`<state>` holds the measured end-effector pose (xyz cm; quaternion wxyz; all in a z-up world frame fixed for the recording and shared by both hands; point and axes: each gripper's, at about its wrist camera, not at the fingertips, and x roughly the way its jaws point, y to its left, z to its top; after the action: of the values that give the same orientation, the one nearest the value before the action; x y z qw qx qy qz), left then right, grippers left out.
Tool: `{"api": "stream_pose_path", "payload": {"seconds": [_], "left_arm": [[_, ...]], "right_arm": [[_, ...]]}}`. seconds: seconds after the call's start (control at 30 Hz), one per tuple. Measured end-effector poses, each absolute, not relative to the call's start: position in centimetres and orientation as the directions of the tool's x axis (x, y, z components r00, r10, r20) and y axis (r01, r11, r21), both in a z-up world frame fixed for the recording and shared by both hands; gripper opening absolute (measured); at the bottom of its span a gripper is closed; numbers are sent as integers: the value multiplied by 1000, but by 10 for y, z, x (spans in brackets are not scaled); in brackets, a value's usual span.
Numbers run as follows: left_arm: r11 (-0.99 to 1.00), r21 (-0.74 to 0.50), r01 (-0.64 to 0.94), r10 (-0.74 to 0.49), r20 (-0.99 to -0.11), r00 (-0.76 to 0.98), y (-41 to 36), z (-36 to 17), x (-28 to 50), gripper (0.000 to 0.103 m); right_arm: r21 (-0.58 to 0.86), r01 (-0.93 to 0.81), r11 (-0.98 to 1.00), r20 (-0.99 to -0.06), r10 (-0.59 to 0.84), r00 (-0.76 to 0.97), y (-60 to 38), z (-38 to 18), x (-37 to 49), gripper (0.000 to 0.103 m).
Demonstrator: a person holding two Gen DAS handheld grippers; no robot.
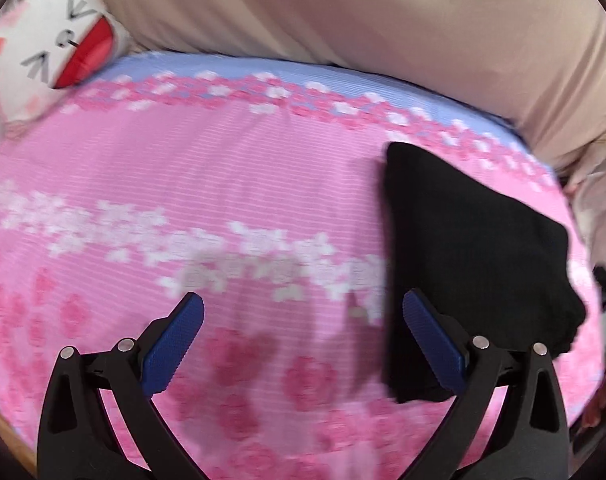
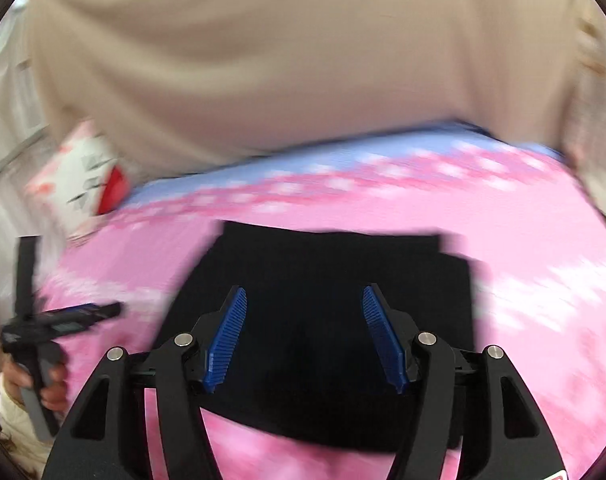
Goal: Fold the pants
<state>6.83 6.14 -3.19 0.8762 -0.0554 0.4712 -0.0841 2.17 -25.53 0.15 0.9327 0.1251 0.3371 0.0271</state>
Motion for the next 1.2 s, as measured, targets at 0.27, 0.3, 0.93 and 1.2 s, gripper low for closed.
{"api": "stream_pose_path", "payload": {"seconds": [0.27,0.3,0.93,1.2], "left_arm": [[965,-166,202,-240,-868,435,-11,-62,84,98],[961,-188,201,-259,-869,423,-13,-65,86,98],[907,-343,244,-411,-847,338,-25,-62,86,98],[854,-475,213,-518,-815,259,-26,-76,97,98]], "right_arm": [[392,171,904,-672,155,725,-316,-41,-14,60],[392,158,906,-673,166,720,-314,-45,-10,60],[432,194,881,-671,171,722,-332,-64,-14,35],[475,218,852,-680,198,706,-335,-62,-9,75]]}}
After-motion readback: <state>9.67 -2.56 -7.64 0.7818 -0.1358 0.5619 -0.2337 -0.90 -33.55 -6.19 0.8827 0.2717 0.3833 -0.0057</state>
